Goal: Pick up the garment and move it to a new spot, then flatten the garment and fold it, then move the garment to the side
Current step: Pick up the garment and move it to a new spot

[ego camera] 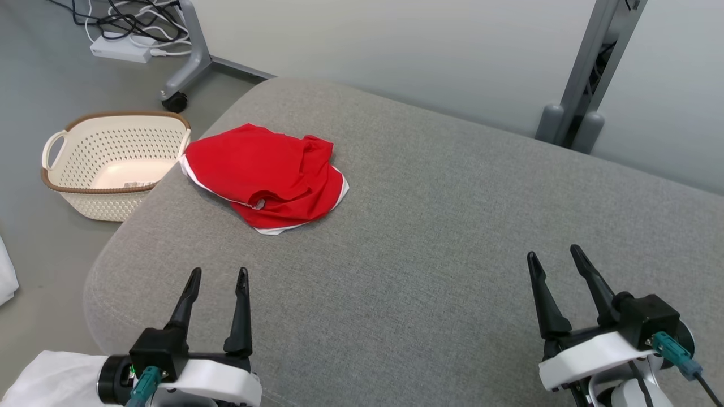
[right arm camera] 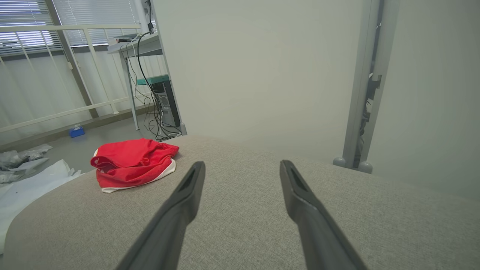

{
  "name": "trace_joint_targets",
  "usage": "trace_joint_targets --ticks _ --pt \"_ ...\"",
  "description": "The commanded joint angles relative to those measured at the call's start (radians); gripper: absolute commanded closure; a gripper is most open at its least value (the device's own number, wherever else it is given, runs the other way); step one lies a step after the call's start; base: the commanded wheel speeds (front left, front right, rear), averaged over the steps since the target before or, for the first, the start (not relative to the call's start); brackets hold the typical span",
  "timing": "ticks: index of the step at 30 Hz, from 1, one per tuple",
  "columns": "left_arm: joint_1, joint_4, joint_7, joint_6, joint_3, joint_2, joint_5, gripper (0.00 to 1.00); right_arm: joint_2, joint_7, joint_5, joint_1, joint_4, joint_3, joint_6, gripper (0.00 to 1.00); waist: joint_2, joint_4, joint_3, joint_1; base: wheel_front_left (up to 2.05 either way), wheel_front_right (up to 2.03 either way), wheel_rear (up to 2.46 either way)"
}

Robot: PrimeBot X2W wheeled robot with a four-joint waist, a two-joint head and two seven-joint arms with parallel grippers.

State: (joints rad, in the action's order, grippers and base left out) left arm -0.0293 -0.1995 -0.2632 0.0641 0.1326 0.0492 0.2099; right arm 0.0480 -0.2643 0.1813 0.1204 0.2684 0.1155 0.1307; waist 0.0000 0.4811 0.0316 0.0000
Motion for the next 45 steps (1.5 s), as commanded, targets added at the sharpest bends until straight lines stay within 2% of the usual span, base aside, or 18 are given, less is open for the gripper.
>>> trace_joint_targets --ticks 1,10,15,20,25,30,36,41,45 --pt "-0.028 -0.001 -0.001 -0.006 -0.003 0.004 -0.007 0.00 0.006 0.000 -0.013 0.020 -0.010 0.000 0.000 0.00 0.0000 -0.008 0.026 0.0000 0.00 0.00 0.00" --pt "-0.191 -0.066 -0.001 -0.032 -0.059 0.003 0.010 0.00 0.054 0.000 -0.057 0.101 -0.064 0.008 0.000 0.00 0.0000 -0.039 0.188 0.0000 0.00 0.00 0.00" --pt "-0.361 -0.198 -0.001 -0.074 -0.103 0.024 -0.024 0.00 0.092 0.000 -0.066 0.163 -0.093 0.027 0.000 0.00 0.0000 -0.075 0.275 0.0000 0.00 0.00 0.00" --pt "-0.528 -0.365 -0.001 -0.111 -0.107 0.061 -0.032 0.00 0.111 0.000 -0.070 0.205 -0.119 0.043 0.000 0.00 0.0000 -0.107 0.339 0.0000 0.00 0.00 0.00" --pt "-0.726 -0.574 0.118 -0.158 -0.063 0.128 -0.048 0.00 0.123 0.000 -0.075 0.244 -0.136 0.068 0.000 0.00 0.0000 -0.153 0.401 0.0000 0.00 0.00 0.00" --pt "-0.868 -0.715 0.223 -0.174 -0.041 0.179 -0.050 0.00 0.115 0.000 -0.075 0.267 -0.137 0.085 0.000 0.00 0.0000 -0.200 0.447 0.0000 0.00 0.00 0.00" --pt "-0.968 -0.862 0.344 -0.183 -0.042 0.216 -0.024 0.00 0.107 0.000 -0.073 0.285 -0.131 0.105 0.000 0.00 0.0000 -0.250 0.476 0.0000 0.00 0.00 0.00" --pt "-1.006 -0.944 0.375 -0.183 -0.037 0.236 -0.018 0.00 0.106 0.000 -0.074 0.282 -0.129 0.106 0.000 0.00 0.0000 -0.274 0.487 0.0000 0.00 0.00 0.00" --pt "-1.026 -0.995 0.392 -0.166 -0.046 0.238 -0.002 0.00 0.106 0.000 -0.076 0.275 -0.125 0.107 0.000 0.00 0.0000 -0.281 0.487 0.0000 0.00 0.00 0.00"
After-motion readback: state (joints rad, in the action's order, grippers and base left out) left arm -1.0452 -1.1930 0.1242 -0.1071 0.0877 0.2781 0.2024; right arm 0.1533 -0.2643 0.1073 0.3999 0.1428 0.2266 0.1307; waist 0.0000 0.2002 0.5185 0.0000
